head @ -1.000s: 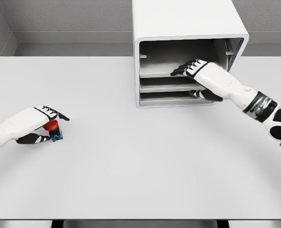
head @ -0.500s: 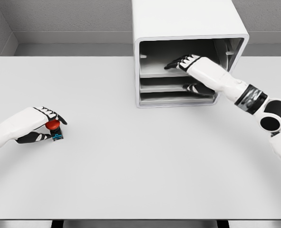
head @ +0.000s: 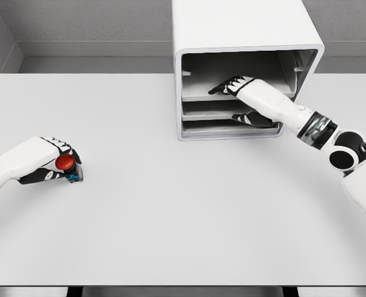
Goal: Slide open multi-storey tabletop storage cabinets and put open load switch and slide close multi-storey tabletop storage cabinets
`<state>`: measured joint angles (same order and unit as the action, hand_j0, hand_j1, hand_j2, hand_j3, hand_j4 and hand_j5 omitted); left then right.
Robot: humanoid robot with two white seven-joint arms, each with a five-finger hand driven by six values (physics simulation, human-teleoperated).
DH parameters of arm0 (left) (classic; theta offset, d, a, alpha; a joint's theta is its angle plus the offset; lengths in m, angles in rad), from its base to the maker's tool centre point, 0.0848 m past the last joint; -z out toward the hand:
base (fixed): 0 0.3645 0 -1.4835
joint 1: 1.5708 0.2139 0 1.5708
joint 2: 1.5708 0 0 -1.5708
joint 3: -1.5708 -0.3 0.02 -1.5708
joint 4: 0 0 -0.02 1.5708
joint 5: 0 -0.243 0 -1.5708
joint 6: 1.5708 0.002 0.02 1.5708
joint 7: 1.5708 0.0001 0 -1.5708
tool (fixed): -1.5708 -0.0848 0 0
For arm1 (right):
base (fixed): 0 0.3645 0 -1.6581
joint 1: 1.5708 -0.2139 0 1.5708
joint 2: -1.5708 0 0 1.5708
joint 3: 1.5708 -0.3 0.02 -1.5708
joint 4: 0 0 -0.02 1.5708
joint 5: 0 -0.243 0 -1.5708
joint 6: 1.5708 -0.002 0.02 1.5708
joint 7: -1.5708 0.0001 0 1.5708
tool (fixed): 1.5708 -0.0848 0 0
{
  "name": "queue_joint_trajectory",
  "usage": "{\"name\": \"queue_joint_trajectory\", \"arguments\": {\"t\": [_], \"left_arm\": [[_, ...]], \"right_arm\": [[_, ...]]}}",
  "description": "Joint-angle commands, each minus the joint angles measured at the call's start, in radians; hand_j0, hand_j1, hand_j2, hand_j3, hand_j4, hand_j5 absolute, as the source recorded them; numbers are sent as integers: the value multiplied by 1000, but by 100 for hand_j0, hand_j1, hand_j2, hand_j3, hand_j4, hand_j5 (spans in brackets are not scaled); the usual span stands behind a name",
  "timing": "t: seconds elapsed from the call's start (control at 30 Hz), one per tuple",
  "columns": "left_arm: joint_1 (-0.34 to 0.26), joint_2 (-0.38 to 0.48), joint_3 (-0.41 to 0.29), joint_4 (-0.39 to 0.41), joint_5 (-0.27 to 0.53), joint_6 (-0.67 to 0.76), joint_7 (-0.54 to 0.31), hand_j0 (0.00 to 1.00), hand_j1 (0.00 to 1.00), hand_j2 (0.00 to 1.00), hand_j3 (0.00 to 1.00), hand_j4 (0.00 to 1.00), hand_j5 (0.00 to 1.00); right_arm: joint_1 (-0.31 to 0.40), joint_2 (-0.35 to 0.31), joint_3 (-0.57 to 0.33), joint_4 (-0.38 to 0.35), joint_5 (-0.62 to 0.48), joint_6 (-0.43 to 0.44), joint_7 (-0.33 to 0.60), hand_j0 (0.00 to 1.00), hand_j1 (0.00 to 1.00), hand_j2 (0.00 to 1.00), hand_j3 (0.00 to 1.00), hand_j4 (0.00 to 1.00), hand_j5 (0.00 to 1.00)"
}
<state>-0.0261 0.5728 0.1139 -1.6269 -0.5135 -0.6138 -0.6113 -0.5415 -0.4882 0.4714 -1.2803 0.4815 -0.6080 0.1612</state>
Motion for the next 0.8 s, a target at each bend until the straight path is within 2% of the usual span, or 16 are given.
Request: {"name": "queue_joint_trajectory", "arguments": {"t": [0.0,0.23,0.37,0.5,0.77], "left_arm": [[0,1,1,-1,7,3,0,46,46,46,46,46,46],[2,-1,1,-14,3,3,0,46,46,46,46,46,46],[-2,-1,1,-14,4,3,0,36,36,36,36,36,36],[-8,-1,3,-14,6,3,0,30,30,30,30,30,30],[-9,-2,29,-42,10,3,0,30,30,30,30,30,30]], "right_arm": [[0,-1,9,9,28,-3,5,81,81,81,81,81,81],[8,-27,9,-13,25,-3,5,80,80,80,80,80,80],[15,-49,9,-44,19,-3,3,80,80,80,80,80,80],[26,-66,7,-63,17,-3,3,80,80,80,80,80,80],[57,-96,1,-113,14,-3,3,80,80,80,80,80,80]]}}
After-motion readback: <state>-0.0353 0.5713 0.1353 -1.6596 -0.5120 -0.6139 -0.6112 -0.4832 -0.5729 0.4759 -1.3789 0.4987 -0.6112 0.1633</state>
